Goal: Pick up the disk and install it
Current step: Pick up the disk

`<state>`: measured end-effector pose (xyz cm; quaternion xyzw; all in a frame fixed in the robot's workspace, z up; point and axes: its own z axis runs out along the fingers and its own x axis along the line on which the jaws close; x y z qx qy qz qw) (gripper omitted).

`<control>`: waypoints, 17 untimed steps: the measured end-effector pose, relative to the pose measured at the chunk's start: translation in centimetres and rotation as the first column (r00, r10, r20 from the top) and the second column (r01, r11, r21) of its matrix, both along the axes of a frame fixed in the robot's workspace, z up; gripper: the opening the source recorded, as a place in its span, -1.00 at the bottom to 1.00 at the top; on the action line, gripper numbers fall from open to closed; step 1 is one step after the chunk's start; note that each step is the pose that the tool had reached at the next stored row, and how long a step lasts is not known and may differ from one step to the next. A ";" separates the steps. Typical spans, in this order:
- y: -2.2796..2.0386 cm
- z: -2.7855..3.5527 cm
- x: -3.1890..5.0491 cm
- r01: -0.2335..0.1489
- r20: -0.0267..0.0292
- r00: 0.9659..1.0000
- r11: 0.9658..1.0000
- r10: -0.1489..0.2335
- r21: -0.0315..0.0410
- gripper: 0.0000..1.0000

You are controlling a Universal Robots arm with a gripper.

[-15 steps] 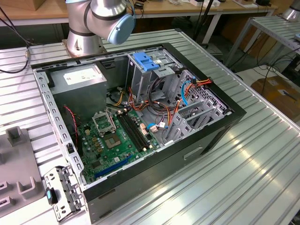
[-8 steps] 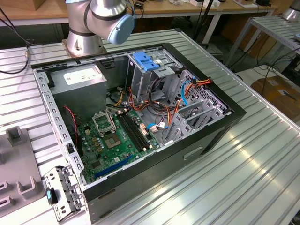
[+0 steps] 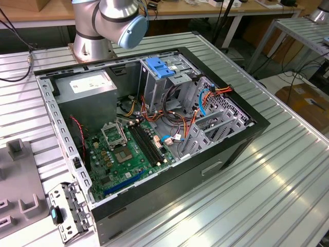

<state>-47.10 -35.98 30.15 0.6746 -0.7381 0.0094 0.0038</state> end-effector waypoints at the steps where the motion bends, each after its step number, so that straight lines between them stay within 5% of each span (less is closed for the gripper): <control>1: 0.00 -0.08 -0.01 0.000 0.000 1.000 1.000 0.000 0.000 -0.05; 17: 0.01 -0.41 -0.04 0.000 0.000 1.000 1.000 0.000 0.000 -0.05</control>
